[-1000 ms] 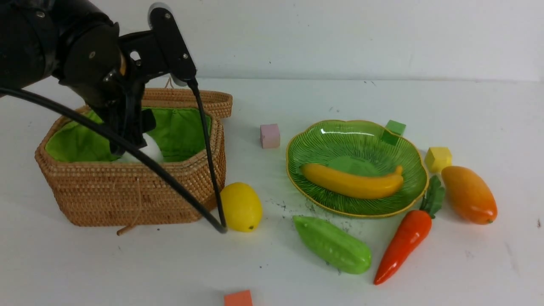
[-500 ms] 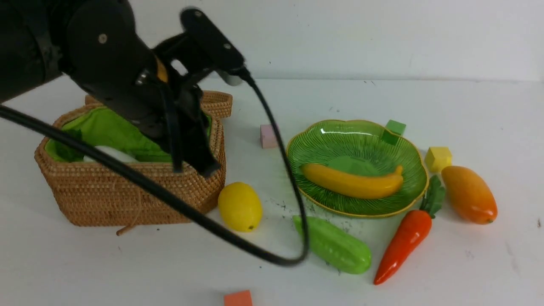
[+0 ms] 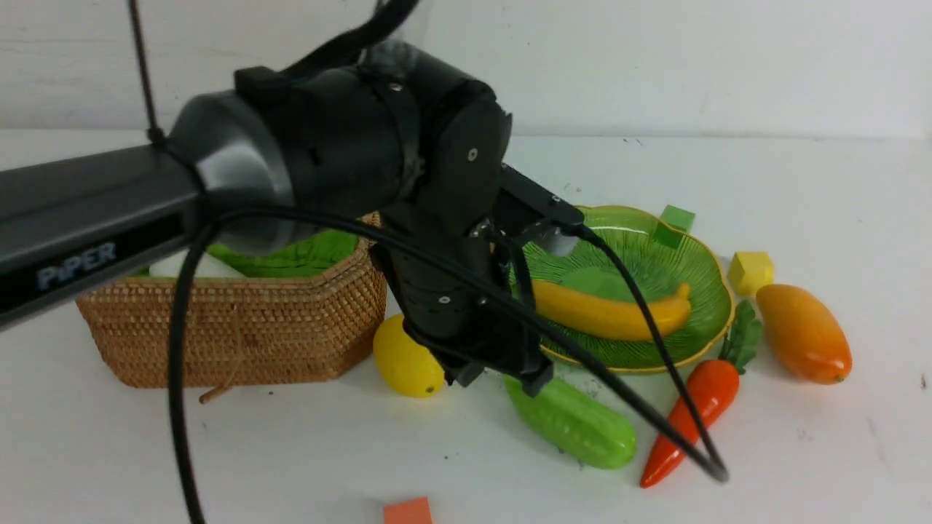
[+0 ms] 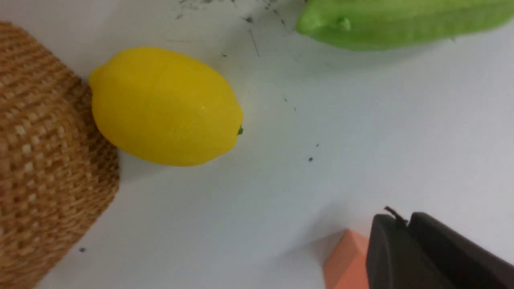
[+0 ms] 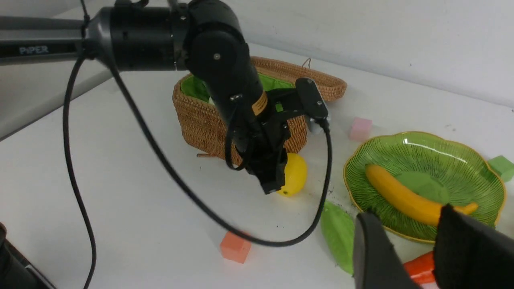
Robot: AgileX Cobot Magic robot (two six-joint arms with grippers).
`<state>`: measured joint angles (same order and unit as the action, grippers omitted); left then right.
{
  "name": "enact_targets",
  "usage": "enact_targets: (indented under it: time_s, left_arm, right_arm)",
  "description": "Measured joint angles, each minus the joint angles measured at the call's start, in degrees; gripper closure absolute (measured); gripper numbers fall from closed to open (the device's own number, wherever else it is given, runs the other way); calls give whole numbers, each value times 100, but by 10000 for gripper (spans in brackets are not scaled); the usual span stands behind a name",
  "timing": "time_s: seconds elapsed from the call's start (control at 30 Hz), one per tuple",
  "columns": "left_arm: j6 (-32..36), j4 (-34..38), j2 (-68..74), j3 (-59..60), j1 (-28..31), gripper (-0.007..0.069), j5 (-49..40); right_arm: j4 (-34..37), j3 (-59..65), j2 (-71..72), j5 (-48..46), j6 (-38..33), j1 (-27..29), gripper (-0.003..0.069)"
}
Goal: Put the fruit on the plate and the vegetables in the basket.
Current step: Grab a lemon with your left arm and place it on the plate on the right
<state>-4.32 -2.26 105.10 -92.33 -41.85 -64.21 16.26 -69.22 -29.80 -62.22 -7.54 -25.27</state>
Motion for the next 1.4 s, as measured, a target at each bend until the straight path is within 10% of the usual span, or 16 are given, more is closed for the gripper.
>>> enact_targets:
  time_s: [0.33,0.77,1.17,1.4]
  left_arm:
    - [-1968,-236,451,-145,-7,122,-394]
    - [-2564,-338,427,-33,-32,261,-348]
    - [-3440,-685,876,-29,533,19,264]
    - [-3811,-1168,1056,-29,550,8,530]
  right_arm:
    - [-295,0,0,-165,0,0,423]
    - [-510,0,0,-229,0,0,423]
    - [-525,0,5,-257,0,0,423]
    - [-525,0,5,-264,0,0,422]
